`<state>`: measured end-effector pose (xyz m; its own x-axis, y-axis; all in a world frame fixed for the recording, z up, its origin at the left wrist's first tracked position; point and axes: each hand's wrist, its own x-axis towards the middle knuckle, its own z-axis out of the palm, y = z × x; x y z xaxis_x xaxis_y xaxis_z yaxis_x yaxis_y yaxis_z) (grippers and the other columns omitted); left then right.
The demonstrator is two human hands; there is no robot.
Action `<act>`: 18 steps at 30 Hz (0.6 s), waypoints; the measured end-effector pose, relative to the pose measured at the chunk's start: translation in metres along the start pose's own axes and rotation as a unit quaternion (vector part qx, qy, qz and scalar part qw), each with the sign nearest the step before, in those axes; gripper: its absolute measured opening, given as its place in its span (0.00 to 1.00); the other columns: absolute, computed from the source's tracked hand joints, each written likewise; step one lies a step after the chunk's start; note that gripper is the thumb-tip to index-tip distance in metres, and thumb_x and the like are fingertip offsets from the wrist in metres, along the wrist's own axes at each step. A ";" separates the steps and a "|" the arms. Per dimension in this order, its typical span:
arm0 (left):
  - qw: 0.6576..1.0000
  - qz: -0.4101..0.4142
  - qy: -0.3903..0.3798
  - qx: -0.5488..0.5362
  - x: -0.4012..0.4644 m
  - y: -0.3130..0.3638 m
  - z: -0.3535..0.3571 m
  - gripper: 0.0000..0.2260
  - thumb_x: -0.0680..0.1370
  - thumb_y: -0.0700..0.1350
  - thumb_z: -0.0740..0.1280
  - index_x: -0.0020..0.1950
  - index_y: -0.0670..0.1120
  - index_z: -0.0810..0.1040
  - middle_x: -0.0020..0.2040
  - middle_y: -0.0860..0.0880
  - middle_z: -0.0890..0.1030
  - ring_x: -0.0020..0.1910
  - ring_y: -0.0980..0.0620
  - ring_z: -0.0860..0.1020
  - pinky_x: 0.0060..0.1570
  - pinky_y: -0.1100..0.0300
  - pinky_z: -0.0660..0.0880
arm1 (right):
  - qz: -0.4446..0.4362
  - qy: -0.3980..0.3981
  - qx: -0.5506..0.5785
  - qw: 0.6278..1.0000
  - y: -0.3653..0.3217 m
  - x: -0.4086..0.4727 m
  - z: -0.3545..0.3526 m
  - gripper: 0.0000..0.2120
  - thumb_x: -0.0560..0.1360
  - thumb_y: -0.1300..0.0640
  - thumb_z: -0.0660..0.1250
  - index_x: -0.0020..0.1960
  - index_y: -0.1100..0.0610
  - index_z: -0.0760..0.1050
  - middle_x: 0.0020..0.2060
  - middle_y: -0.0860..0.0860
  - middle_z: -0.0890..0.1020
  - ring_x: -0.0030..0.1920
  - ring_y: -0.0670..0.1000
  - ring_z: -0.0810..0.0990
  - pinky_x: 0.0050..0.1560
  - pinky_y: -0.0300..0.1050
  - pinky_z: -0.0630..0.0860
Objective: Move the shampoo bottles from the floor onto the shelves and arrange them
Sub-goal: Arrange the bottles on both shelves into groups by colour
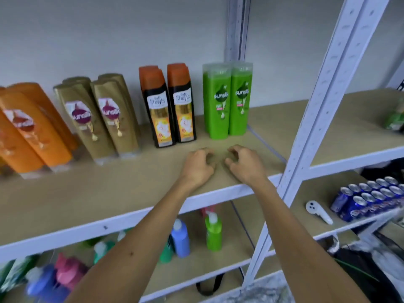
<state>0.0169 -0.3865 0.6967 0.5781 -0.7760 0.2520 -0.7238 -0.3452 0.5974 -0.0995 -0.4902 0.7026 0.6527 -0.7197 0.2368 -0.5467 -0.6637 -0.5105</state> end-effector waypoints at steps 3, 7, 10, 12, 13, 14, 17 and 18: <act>0.996 0.051 -0.035 0.063 -0.046 -0.006 -0.017 0.15 0.77 0.48 0.62 0.60 0.45 0.79 0.60 0.46 0.81 0.60 0.45 0.77 0.61 0.53 0.72 | -0.036 0.108 -0.057 0.992 -0.011 -0.040 0.016 0.12 0.74 0.52 0.61 0.51 0.54 0.80 0.50 0.54 0.83 0.52 0.59 0.80 0.52 0.48 0.72; 0.953 0.217 0.068 0.199 -0.117 -0.027 -0.025 0.21 0.73 0.50 0.57 0.60 0.41 0.79 0.60 0.43 0.80 0.60 0.44 0.78 0.62 0.53 0.70 | -0.108 0.252 0.025 0.961 -0.016 -0.100 0.062 0.16 0.77 0.57 0.56 0.57 0.61 0.78 0.59 0.56 0.80 0.63 0.58 0.74 0.67 0.50 0.61; 0.928 0.269 0.105 0.235 -0.163 -0.056 -0.019 0.22 0.73 0.45 0.62 0.66 0.39 0.74 0.70 0.41 0.72 0.70 0.42 0.70 0.69 0.47 0.62 | -0.120 0.224 0.083 0.964 -0.015 -0.143 0.096 0.22 0.78 0.60 0.61 0.71 0.64 0.66 0.73 0.60 0.64 0.75 0.59 0.59 0.74 0.51 0.58; 0.934 0.269 0.118 0.204 -0.192 -0.084 -0.010 0.20 0.74 0.41 0.63 0.66 0.39 0.75 0.72 0.40 0.69 0.72 0.41 0.66 0.70 0.44 0.62 | -0.113 0.182 0.106 0.971 -0.015 -0.169 0.119 0.24 0.78 0.60 0.62 0.73 0.62 0.64 0.76 0.58 0.57 0.76 0.58 0.58 0.72 0.51 0.64; 0.943 0.257 0.109 0.183 -0.208 -0.102 -0.002 0.19 0.75 0.39 0.63 0.65 0.39 0.75 0.71 0.40 0.69 0.72 0.41 0.67 0.70 0.45 0.64 | -0.098 0.155 0.107 0.977 -0.014 -0.180 0.131 0.24 0.78 0.59 0.62 0.73 0.61 0.64 0.77 0.57 0.56 0.75 0.57 0.60 0.69 0.50 0.67; 0.955 0.234 0.088 0.161 -0.225 -0.123 0.009 0.18 0.75 0.39 0.63 0.65 0.38 0.76 0.70 0.39 0.71 0.71 0.41 0.68 0.69 0.45 0.66 | -0.078 0.128 0.099 0.984 -0.013 -0.190 0.143 0.24 0.78 0.58 0.61 0.73 0.59 0.66 0.76 0.57 0.59 0.74 0.56 0.63 0.66 0.48 0.69; 0.993 0.065 -0.016 0.099 -0.269 -0.187 0.036 0.20 0.74 0.42 0.57 0.63 0.40 0.77 0.66 0.40 0.75 0.66 0.41 0.74 0.59 0.46 0.75 | -0.016 0.025 0.075 0.997 -0.001 -0.210 0.187 0.24 0.74 0.54 0.59 0.68 0.61 0.71 0.69 0.59 0.71 0.62 0.60 0.76 0.56 0.46 0.72; 0.995 -0.010 -0.054 0.080 -0.279 -0.206 0.042 0.20 0.74 0.43 0.57 0.64 0.41 0.76 0.66 0.41 0.75 0.64 0.41 0.75 0.58 0.48 0.75 | 0.001 -0.018 0.072 0.997 0.004 -0.213 0.204 0.24 0.74 0.53 0.58 0.66 0.63 0.73 0.65 0.61 0.75 0.60 0.62 0.78 0.56 0.48 0.73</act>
<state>-0.0110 -0.1213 0.4711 0.5559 -0.8172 0.1520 -0.7679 -0.4348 0.4704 -0.1339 -0.2980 0.4813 0.6714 -0.7112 0.2081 -0.4688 -0.6251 -0.6241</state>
